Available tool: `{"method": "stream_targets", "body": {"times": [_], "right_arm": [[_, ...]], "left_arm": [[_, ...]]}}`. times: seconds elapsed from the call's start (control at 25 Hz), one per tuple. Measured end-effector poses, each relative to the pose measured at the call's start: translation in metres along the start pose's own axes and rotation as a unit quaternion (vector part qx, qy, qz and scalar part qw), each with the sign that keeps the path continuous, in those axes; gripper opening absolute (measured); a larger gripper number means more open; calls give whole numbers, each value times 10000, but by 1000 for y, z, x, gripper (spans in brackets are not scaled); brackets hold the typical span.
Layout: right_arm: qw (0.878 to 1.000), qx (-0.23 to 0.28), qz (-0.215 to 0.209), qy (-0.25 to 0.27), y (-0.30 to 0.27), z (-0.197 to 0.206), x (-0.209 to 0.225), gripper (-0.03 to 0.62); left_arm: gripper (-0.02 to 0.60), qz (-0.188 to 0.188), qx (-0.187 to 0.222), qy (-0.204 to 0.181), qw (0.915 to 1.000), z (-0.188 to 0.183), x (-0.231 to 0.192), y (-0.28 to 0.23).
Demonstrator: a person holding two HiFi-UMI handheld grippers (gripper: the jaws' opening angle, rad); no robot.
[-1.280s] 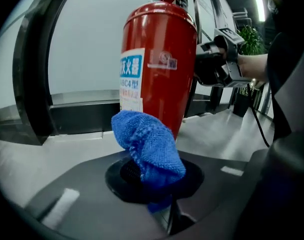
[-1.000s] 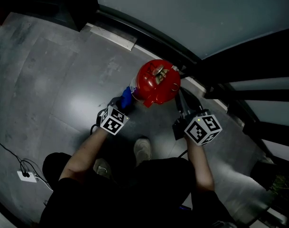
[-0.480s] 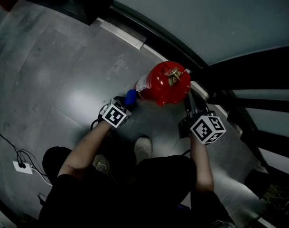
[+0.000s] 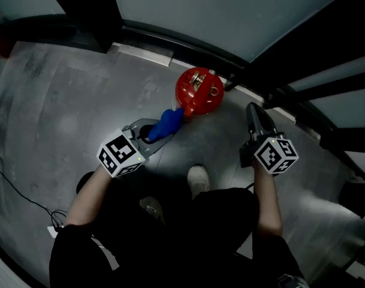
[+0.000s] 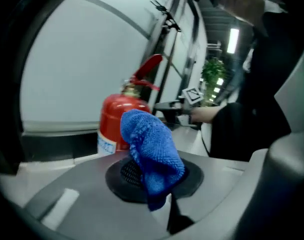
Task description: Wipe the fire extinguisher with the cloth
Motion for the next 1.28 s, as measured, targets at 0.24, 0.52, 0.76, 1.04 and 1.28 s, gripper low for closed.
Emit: {"method": "stream_targets", "body": {"times": [0.24, 0.52, 0.76, 1.04, 1.28], "right_arm": [[9995, 32, 245, 172, 12, -7, 20, 3], [9993, -182, -139, 309, -23, 2, 6, 3], [9977, -376, -435, 349, -35, 19, 6, 3], [9975, -305, -622, 106, -32, 27, 14, 3], [9965, -285, -781, -14, -35, 29, 14, 3]], "left_arm": [[48, 523, -170, -882, 9946, -33, -3, -11], [48, 116, -641, 132, 9978, -17, -41, -48], [48, -240, -694, 933, 9929, 34, -51, -69], [48, -445, -451, 1422, 9878, 73, -54, -95], [48, -819, -711, 1572, 9816, 97, -53, -110]]}}
Point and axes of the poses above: the fingertips, and each gripper's own axes: y backward along the fingers, x to its right, z out of its underside, the point moved 9 cm from there along y, backward along the fingers, and after that the axes turned 3 degrees about z, right-handed, at the moved point
